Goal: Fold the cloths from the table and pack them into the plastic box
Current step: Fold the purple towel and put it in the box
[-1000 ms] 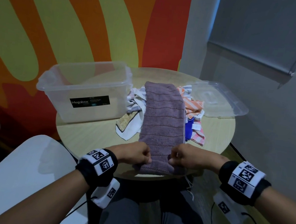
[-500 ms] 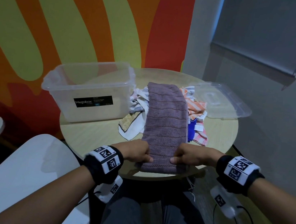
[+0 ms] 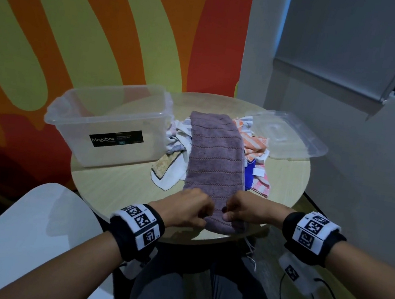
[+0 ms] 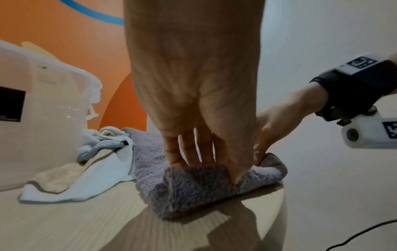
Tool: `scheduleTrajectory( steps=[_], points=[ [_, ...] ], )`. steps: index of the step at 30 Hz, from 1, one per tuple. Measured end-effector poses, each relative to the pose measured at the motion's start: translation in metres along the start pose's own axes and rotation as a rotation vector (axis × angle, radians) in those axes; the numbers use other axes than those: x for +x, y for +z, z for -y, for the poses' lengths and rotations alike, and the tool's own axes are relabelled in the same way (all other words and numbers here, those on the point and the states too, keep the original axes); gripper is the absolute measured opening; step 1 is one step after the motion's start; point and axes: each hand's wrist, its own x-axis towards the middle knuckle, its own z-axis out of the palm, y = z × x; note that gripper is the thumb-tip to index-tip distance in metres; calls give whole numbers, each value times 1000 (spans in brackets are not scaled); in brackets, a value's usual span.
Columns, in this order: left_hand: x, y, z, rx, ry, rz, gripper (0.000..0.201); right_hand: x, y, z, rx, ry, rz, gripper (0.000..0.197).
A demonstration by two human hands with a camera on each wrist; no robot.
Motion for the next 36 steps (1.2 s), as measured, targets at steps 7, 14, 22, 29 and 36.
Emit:
scheduleTrajectory(
  steps=[7,14,22,29,36],
  points=[
    [14,-7,16,-181,-149,65,22,-6,-7,23,-73,-81,-87,38],
    [13,-1,34,-344,-221,70,7,5,-6,15,-44,-114,-44,11],
    [9,-8,22,-186,-156,24,16,9,-8,8,245,-23,50,7],
    [-1,-4,7,-69,-23,-5,31,13,-7,9,281,-28,34,9],
    [4,-6,21,-144,-63,4,15,14,-14,13,25,-95,-78,13]
  ],
)
